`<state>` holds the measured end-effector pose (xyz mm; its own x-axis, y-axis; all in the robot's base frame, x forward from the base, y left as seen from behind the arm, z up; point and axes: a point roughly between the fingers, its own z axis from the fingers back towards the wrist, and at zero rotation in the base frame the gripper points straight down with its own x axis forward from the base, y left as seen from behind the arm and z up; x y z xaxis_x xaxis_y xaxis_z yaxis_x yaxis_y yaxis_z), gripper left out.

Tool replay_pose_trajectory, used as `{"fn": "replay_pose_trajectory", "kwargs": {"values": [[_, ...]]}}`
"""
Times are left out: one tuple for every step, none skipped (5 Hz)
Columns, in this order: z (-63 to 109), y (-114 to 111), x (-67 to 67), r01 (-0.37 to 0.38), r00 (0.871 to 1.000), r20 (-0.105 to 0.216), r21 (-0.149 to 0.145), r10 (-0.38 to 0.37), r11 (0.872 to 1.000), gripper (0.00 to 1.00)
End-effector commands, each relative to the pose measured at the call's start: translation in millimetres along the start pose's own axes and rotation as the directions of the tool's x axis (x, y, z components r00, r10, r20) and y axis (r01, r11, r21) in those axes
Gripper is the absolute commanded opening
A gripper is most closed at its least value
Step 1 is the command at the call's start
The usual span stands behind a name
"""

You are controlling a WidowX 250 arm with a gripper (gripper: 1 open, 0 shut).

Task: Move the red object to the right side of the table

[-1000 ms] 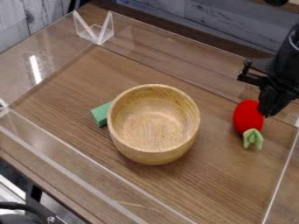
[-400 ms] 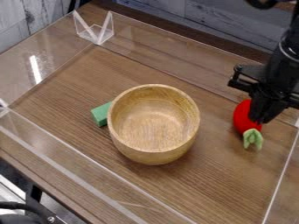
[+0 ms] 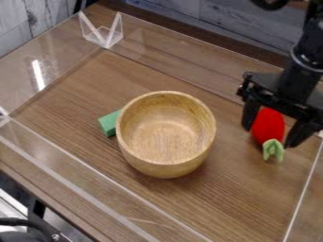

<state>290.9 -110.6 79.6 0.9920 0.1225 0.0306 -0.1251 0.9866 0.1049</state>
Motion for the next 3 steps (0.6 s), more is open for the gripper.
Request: {"fn": "replay_pose_trajectory", "kwargs": {"values": [[19.1, 11.0, 2.5, 0.066, 0.996, 0.066, -0.044, -0.063, 0.997, 1.0], [18.6, 2.9, 2.5, 0.046, 0.997, 0.066, -0.051, -0.042, 0.998, 1.0], [17.8, -6.1, 4.0, 0.022, 0.998, 0.063, -0.054, -0.019, 0.998, 1.0]]}}
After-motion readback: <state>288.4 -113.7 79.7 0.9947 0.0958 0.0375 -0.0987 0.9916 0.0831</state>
